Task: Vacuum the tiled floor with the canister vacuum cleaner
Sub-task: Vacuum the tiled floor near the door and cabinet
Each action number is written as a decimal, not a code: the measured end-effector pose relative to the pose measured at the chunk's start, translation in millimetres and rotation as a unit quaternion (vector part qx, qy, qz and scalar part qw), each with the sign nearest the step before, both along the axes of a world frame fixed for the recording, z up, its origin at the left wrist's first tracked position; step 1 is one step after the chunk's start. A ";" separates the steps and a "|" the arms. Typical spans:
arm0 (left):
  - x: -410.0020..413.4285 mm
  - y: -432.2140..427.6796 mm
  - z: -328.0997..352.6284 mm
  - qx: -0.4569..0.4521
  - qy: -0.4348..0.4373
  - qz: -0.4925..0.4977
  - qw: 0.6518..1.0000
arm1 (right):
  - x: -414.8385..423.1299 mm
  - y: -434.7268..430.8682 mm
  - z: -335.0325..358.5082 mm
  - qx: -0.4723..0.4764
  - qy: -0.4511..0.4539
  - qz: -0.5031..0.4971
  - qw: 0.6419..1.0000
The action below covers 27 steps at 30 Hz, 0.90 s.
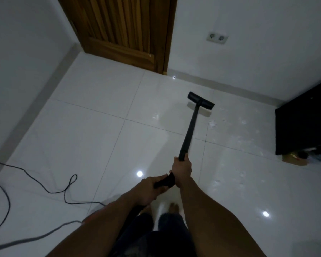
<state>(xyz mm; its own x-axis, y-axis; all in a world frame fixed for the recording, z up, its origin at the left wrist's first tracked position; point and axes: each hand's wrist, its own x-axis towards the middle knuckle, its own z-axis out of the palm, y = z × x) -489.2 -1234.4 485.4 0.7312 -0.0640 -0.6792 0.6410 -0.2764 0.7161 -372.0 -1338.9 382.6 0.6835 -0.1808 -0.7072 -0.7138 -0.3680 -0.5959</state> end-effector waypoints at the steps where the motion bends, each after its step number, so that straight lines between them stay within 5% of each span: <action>1: -12.2 -4.9 0.3 0.006 0.001 -0.002 1.000 | -12.5 -4.8 0.2 0.004 0.004 -0.002 1.000; 13: -206.1 -114.0 -42.5 0.028 -0.017 -0.043 0.999 | -200.9 -120.6 -2.6 -0.019 0.005 0.059 0.998; 27: -438.4 -197.0 1.3 0.034 0.040 -0.129 0.990 | -462.4 -220.1 6.2 -0.022 0.037 0.023 0.999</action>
